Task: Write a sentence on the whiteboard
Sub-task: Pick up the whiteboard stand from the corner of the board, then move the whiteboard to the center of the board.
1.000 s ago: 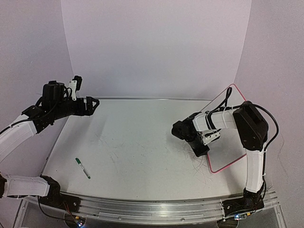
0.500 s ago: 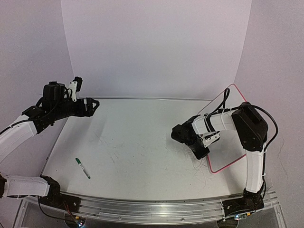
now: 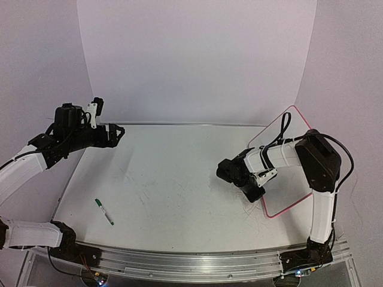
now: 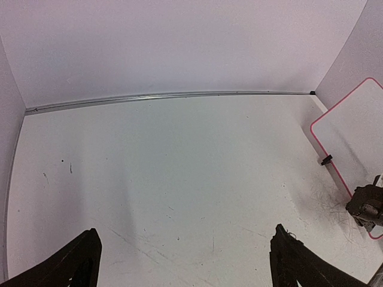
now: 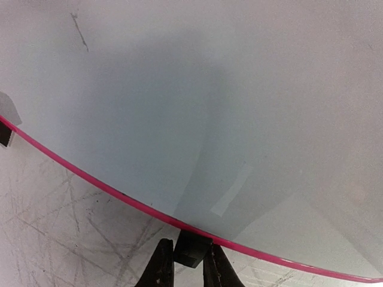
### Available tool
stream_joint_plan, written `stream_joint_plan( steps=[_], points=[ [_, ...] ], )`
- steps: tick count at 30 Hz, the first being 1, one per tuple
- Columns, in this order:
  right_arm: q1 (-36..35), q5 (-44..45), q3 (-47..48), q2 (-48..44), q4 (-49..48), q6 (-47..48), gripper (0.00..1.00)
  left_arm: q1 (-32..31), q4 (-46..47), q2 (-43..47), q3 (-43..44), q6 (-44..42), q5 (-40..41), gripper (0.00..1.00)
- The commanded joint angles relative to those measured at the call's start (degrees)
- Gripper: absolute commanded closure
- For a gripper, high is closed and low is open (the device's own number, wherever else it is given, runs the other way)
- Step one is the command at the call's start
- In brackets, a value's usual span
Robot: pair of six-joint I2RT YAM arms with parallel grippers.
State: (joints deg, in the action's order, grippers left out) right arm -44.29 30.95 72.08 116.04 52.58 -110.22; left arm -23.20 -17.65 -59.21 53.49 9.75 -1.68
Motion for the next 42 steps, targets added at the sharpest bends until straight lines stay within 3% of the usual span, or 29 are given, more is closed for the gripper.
stream_joint_plan(
  steps=[1, 10, 21, 25, 32, 35, 38, 42],
  points=[
    [-2.41, 11.02, -2.06, -3.96, -4.83, 12.77, 1.00, -0.18, 0.87, -0.42, -0.34, -1.17, 1.14, 0.01],
    [-6.37, 15.41, -5.79, -7.76, -14.45, 27.08, 1.00, -0.20, 0.91, -2.42, -0.10, -1.11, 2.82, 0.01],
    [-6.43, 11.96, -13.02, -8.71, -19.47, 21.42, 1.00, -0.21, 0.86, -6.11, 1.04, 0.71, -1.86, 0.01],
    [-6.43, 11.56, -11.99, -8.88, -20.98, 26.98, 1.00, -0.21, 0.89, -6.24, 1.08, 0.53, -1.78, 0.01],
    [-6.43, 6.24, -7.49, -9.69, -21.11, 34.51, 0.78, -0.18, 0.86, -6.04, 1.04, 0.36, -2.07, 0.01],
    [-6.43, 5.11, -5.01, -9.59, -21.43, 37.30, 0.51, -0.21, 0.86, -5.45, 1.03, 0.27, -2.22, 0.01],
    [-5.86, 5.33, -2.42, -8.87, -22.76, 40.86, 0.32, -0.18, 0.87, -4.92, 0.84, 0.18, -2.28, 0.01],
    [-2.30, 2.17, 2.70, -5.80, -26.09, 46.90, 0.27, -0.21, 0.89, -4.18, 0.60, 0.18, -2.41, 0.01]
  ],
)
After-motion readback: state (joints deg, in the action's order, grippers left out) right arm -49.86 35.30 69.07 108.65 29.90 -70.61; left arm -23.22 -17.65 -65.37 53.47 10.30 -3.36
